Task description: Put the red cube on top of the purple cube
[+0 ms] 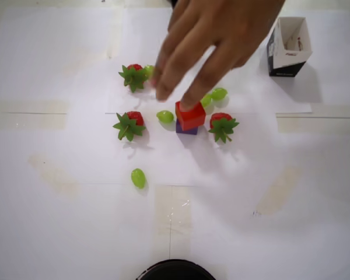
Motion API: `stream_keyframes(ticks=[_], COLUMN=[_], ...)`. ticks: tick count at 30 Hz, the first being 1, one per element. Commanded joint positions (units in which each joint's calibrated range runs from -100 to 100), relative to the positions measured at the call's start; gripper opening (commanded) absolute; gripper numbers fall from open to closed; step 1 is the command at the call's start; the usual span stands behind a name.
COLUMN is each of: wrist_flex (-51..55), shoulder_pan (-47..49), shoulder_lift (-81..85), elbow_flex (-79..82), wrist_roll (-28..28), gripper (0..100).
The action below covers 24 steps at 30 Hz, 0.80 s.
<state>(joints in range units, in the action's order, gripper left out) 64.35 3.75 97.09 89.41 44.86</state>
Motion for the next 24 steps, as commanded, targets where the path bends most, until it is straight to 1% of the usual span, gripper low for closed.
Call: stream_keyframes(ticks=[1,24], wrist_flex=[1.83,-1.52], shoulder_pan=[-0.44,-0.88], shoulder_lift=[0.59,0.59], elbow_flex=[-5.78,-3.78], wrist_roll=[-0.34,0.24], gripper=[0,0])
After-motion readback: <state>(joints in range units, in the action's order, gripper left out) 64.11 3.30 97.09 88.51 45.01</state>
